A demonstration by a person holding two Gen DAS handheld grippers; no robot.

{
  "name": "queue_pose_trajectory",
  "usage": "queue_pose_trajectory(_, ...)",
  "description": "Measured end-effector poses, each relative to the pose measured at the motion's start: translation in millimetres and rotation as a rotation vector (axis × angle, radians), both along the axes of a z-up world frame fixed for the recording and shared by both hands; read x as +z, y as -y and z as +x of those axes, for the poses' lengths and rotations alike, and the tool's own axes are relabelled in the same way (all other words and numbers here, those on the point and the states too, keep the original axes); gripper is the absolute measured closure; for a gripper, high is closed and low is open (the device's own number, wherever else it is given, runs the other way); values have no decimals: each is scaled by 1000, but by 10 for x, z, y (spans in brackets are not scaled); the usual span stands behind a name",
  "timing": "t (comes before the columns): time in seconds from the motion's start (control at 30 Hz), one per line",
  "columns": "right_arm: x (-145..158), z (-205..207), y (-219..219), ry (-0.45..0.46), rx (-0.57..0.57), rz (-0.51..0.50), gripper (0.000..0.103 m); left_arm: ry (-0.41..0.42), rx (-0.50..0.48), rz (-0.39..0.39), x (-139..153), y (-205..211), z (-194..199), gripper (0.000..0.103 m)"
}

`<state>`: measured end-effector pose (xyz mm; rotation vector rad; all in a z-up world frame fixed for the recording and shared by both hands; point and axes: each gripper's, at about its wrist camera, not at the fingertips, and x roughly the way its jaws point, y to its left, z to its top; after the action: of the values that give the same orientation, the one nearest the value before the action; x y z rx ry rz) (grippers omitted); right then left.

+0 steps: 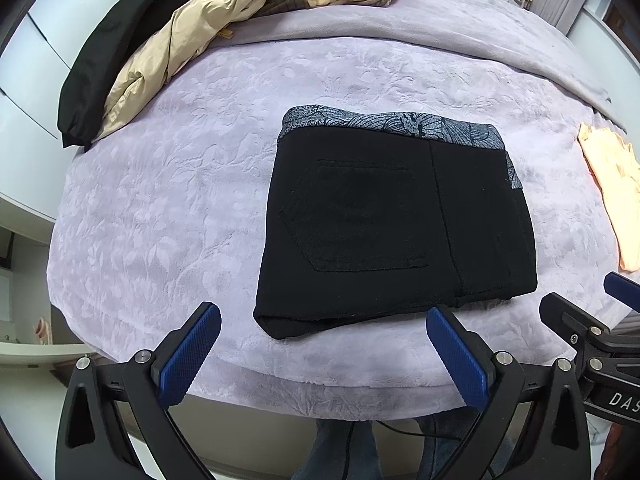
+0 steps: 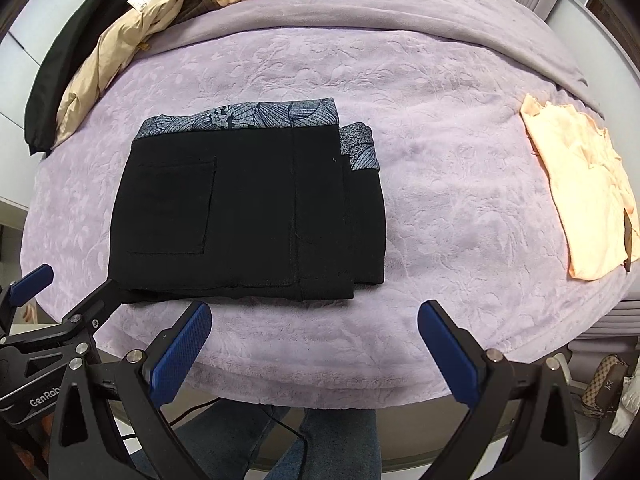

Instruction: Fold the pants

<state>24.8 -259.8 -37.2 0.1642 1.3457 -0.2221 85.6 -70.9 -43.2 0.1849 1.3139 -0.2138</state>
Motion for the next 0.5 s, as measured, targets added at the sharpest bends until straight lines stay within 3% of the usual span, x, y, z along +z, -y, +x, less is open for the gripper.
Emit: queue_pose_trajectory(0.5,-49,-37,12,-3,-16,10,0,5,-11,19,-32,56,-42,0)
